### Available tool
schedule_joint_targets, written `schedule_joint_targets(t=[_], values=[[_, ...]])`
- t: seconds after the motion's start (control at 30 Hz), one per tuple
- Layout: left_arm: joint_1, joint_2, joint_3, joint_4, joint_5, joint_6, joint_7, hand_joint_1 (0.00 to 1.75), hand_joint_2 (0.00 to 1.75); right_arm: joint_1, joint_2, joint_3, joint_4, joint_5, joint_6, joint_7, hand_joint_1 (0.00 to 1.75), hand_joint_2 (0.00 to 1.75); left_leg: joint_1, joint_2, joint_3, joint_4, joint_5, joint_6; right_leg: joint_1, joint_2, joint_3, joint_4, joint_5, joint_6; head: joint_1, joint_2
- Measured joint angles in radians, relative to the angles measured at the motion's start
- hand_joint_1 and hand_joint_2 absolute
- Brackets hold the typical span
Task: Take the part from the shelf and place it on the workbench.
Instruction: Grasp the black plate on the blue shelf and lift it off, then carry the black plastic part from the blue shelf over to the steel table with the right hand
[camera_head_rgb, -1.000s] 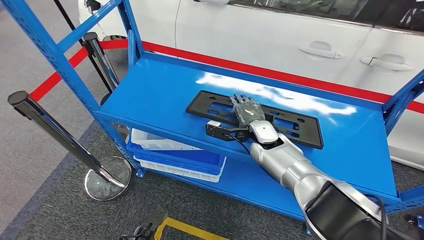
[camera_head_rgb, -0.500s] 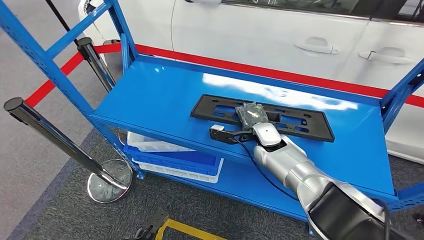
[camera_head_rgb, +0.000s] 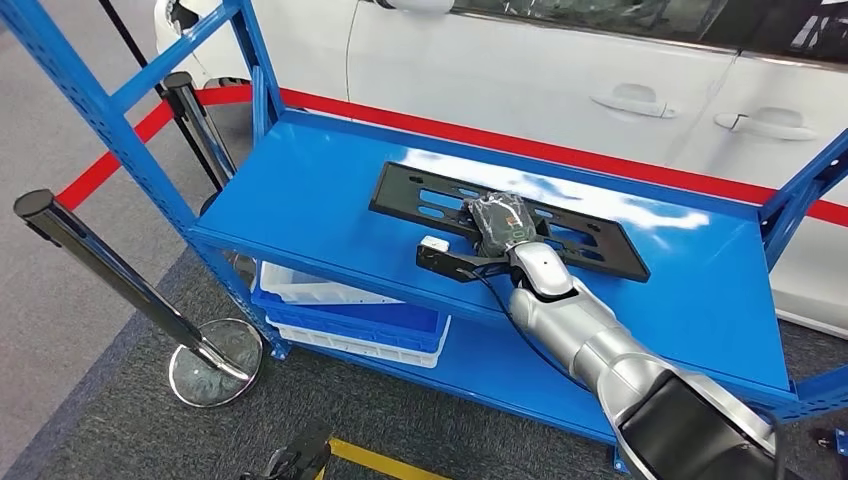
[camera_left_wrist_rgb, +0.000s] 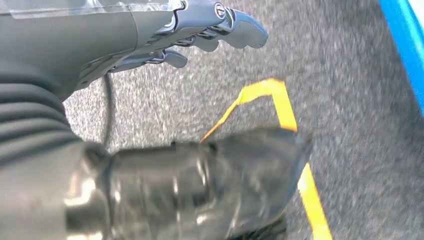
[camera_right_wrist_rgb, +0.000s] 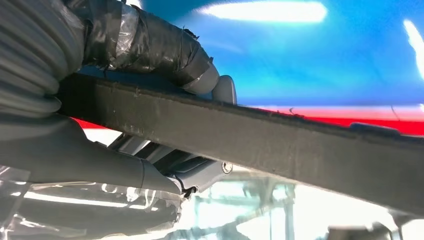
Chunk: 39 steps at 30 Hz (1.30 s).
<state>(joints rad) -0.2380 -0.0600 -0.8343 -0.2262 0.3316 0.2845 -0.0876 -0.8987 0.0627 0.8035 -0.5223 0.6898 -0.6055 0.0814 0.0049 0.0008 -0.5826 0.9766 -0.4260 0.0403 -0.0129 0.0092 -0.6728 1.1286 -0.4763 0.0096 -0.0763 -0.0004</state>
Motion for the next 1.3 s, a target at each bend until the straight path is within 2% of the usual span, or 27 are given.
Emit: schedule_joint_targets(t=[0.07, 0.1, 0.13, 0.17, 0.2, 0.23, 0.3, 0.4, 0.43, 0.5, 0.57, 0.6, 0.63, 0.67, 0.73, 0.77, 0.83, 0.93, 0.97, 1.0, 1.07, 1.1, 1.13, 1.17, 1.23, 1.27, 1.3], values=[[-0.003, -0.001, 0.0, 0.0, 0.002, 0.015, -0.001, 0.0, 1.75, 0.003, -0.005, -0.015, -0.032, -0.011, -0.027, -0.022, 1.75, 1.75, -0.002, 0.001, 0.0, -0.001, 0.0, 0.004, 0.001, -0.001, -0.061, 0.134, -0.06, 0.001, 0.003, 0.0], [-0.003, -0.001, 0.0, 0.0, 0.003, 0.02, -0.001, 0.0, 1.75, 0.007, -0.008, -0.02, -0.048, -0.013, -0.034, -0.027, 1.75, 1.75, -0.002, 0.001, 0.0, 0.0, -0.001, 0.005, 0.001, -0.001, -0.08, 0.175, -0.07, 0.002, 0.004, 0.0], [-0.002, -0.002, 0.0, 0.0, 0.004, 0.024, -0.001, 0.0, 1.75, 0.009, -0.01, -0.025, -0.063, -0.014, -0.037, -0.031, 1.75, 1.75, -0.002, 0.0, 0.0, 0.003, -0.002, 0.004, 0.0, -0.001, -0.081, 0.179, -0.06, 0.003, 0.004, 0.0], [-0.002, -0.002, 0.0, 0.0, 0.004, 0.027, -0.002, 0.0, 1.75, 0.011, -0.012, -0.029, -0.076, -0.014, -0.039, -0.035, 1.75, 1.75, -0.001, -0.001, 0.0, 0.007, -0.005, 0.002, -0.002, -0.001, -0.062, 0.141, -0.032, 0.004, 0.004, 0.0], [-0.002, -0.002, 0.0, 0.0, 0.004, 0.032, -0.005, 0.0, 1.75, 0.013, -0.014, -0.034, -0.092, -0.016, -0.043, -0.042, 1.75, 1.75, 0.0, -0.002, -0.001, 0.014, -0.009, -0.002, -0.005, -0.002, -0.028, 0.073, 0.003, 0.005, 0.004, 0.0], [-0.003, -0.002, 0.0, 0.0, 0.003, 0.038, -0.009, 0.0, 1.75, 0.014, -0.016, -0.04, -0.112, -0.019, -0.05, -0.053, 1.75, 1.75, -0.002, -0.003, -0.004, 0.023, -0.015, -0.007, -0.006, -0.003, 0.007, 0.006, 0.026, 0.005, 0.004, 0.0], [-0.004, -0.002, 0.0, 0.0, 0.004, 0.051, -0.02, 0.0, 1.75, 0.021, -0.02, -0.057, -0.166, -0.033, -0.069, -0.081, 1.75, 1.75, -0.005, -0.005, -0.015, 0.04, -0.024, -0.018, -0.005, -0.001, 0.043, -0.071, 0.044, -0.001, 0.005, 0.0], [-0.006, -0.001, 0.0, 0.0, 0.013, 0.054, -0.035, 0.0, 1.75, 0.054, -0.029, -0.098, -0.288, -0.079, -0.087, -0.118, 1.75, 1.75, -0.005, -0.005, -0.024, 0.047, -0.026, -0.028, -0.004, 0.003, 0.039, -0.076, 0.042, -0.017, 0.005, 0.0], [-0.006, -0.001, 0.0, 0.0, 0.016, 0.051, -0.038, 0.0, 1.75, 0.067, -0.032, -0.116, -0.336, -0.099, -0.089, -0.127, 1.75, 1.75, -0.004, -0.005, -0.029, 0.058, -0.036, -0.032, -0.005, 0.003, 0.04, -0.077, 0.042, -0.022, 0.004, 0.0], [-0.008, -0.001, 0.0, 0.0, 0.022, 0.045, -0.041, 0.0, 1.75, 0.083, -0.036, -0.148, -0.422, -0.143, -0.089, -0.14, 1.75, 1.75, -0.001, -0.004, -0.06, 0.131, -0.079, -0.042, -0.009, 0.002, 0.043, -0.079, 0.043, -0.029, -0.002, 0.0], [-0.01, 0.0, 0.001, 0.0, 0.025, 0.041, -0.043, 0.0, 1.75, 0.098, -0.045, -0.175, -0.503, -0.202, -0.086, -0.157, 1.75, 1.75, 0.001, -0.003, -0.115, 0.248, -0.127, -0.048, -0.008, 0.002, 0.044, -0.079, 0.041, -0.033, -0.006, 0.0], [-0.01, 0.0, 0.002, 0.0, 0.025, 0.041, -0.045, 0.0, 1.75, 0.111, -0.051, -0.184, -0.549, -0.24, -0.079, -0.171, 1.75, 1.75, 0.002, -0.003, -0.136, 0.288, -0.135, -0.049, -0.006, 0.001, 0.046, -0.079, 0.041, -0.034, -0.006, 0.0], [-0.009, 0.0, 0.002, 0.0, 0.025, 0.04, -0.046, 0.0, 1.75, 0.128, -0.06, -0.192, -0.6, -0.282, -0.068, -0.187, 1.75, 1.75, 0.002, -0.003, -0.144, 0.298, -0.127, -0.047, -0.004, 0.001, 0.047, -0.078, 0.04, -0.035, -0.006, 0.0], [-0.009, 0.0, 0.003, 0.0, 0.024, 0.04, -0.047, 0.0, 1.75, 0.147, -0.07, -0.199, -0.656, -0.324, -0.052, -0.204, 1.75, 1.75, 0.001, -0.003, -0.135, 0.274, -0.102, -0.042, -0.001, 0.002, 0.049, -0.077, 0.04, -0.036, -0.006, 0.0], [-0.008, 0.002, 0.003, 0.0, 0.02, 0.042, -0.052, 0.0, 1.75, 0.184, -0.091, -0.208, -0.793, -0.396, -0.015, -0.234, 1.75, 1.75, -0.006, -0.005, -0.086, 0.16, -0.038, -0.022, 0.003, 0.006, 0.051, -0.078, 0.04, -0.037, -0.006, 0.0], [-0.008, 0.004, 0.003, 0.0, 0.017, 0.044, -0.055, 0.0, 1.75, 0.2, -0.102, -0.212, -0.865, -0.421, 0.002, -0.244, 1.75, 1.75, -0.01, -0.006, -0.063, 0.109, -0.015, -0.013, 0.004, 0.007, 0.05, -0.078, 0.04, -0.036, -0.004, 0.0], [-0.005, 0.007, 0.003, 0.0, 0.007, 0.046, -0.06, 0.0, 1.75, 0.225, -0.124, -0.224, -1.001, -0.464, 0.035, -0.261, 1.75, 1.75, -0.019, -0.007, -0.042, 0.061, -0.002, -0.002, 0.001, 0.009, 0.045, -0.079, 0.043, -0.031, -0.004, 0.0], [0.001, 0.009, 0.003, 0.0, -0.009, 0.032, -0.062, 0.0, 1.75, 0.256, -0.144, -0.24, -1.159, -0.54, 0.081, -0.281, 1.75, 1.75, -0.017, -0.004, -0.029, 0.026, 0.009, 0.002, 0.0, 0.007, 0.043, -0.081, 0.041, -0.015, -0.004, 0.0], [0.0, 0.009, 0.003, 0.0, -0.013, 0.026, -0.064, 0.0, 1.75, 0.264, -0.148, -0.242, -1.202, -0.566, 0.096, -0.287, 1.75, 1.75, -0.014, -0.002, -0.025, 0.011, 0.016, 0.004, 0.002, 0.006, 0.039, -0.068, 0.022, -0.01, -0.003, 0.0], [0.0, 0.009, 0.003, 0.0, -0.017, 0.02, -0.066, 0.0, 1.75, 0.272, -0.152, -0.244, -1.242, -0.592, 0.111, -0.294, 1.75, 1.75, -0.01, 0.0, -0.024, -0.001, 0.022, 0.005, 0.003, 0.004, 0.029, -0.035, -0.009, -0.006, -0.001, 0.0], [0.001, 0.009, 0.003, 0.0, -0.02, 0.014, -0.07, 0.0, 1.75, 0.292, -0.158, -0.248, -1.314, -0.648, 0.139, -0.316, 1.75, 1.75, -0.01, 0.001, -0.033, 0.0, 0.031, 0.008, 0.0, 0.003, -0.003, 0.074, -0.087, 0.001, 0.002, 0.0], [0.004, 0.01, 0.003, 0.0, -0.021, 0.013, -0.071, 0.0, 1.75, 0.306, -0.159, -0.252, -1.346, -0.681, 0.154, -0.332, 1.75, 1.75, -0.01, 0.002, -0.04, 0.004, 0.033, 0.008, -0.003, 0.002, -0.014, 0.123, -0.112, 0.005, 0.003, 0.0], [0.007, 0.01, 0.003, 0.0, -0.022, 0.012, -0.072, 0.0, 1.75, 0.321, -0.16, -0.256, -1.375, -0.714, 0.169, -0.348, 1.75, 1.75, -0.008, 0.002, -0.048, 0.01, 0.036, 0.007, -0.007, 0.002, -0.012, 0.146, -0.12, 0.01, 0.003, 0.0], [0.009, 0.01, 0.003, 0.0, -0.023, 0.012, -0.073, 0.0, 1.75, 0.333, -0.161, -0.259, -1.4, -0.744, 0.183, -0.362, 1.75, 1.75, -0.005, 0.002, -0.058, 0.017, 0.039, 0.004, -0.013, 0.001, 0.007, 0.135, -0.11, 0.017, 0.003, 0.0], [0.01, 0.01, 0.003, 0.0, -0.025, 0.012, -0.074, 0.0, 1.75, 0.345, -0.162, -0.266, -1.441, -0.783, 0.206, -0.38, 1.75, 1.75, 0.001, 0.002, -0.083, 0.039, 0.044, -0.005, -0.026, 0.0, 0.077, 0.034, -0.076, 0.031, 0.003, 0.0], [0.009, 0.012, 0.003, 0.0, -0.026, 0.013, -0.074, 0.0, 1.75, 0.348, -0.162, -0.269, -1.46, -0.793, 0.216, -0.385, 1.75, 1.75, 0.004, 0.001, -0.095, 0.051, 0.047, -0.013, -0.027, 0.002, 0.104, -0.009, -0.06, 0.033, 0.003, 0.0], [0.009, 0.013, 0.003, 0.0, -0.026, 0.013, -0.074, 0.0, 1.75, 0.351, -0.162, -0.272, -1.476, -0.8, 0.224, -0.388, 1.75, 1.75, 0.004, -0.001, -0.106, 0.06, 0.05, -0.021, -0.027, 0.004, 0.116, -0.036, -0.053, 0.03, 0.003, 0.0]])
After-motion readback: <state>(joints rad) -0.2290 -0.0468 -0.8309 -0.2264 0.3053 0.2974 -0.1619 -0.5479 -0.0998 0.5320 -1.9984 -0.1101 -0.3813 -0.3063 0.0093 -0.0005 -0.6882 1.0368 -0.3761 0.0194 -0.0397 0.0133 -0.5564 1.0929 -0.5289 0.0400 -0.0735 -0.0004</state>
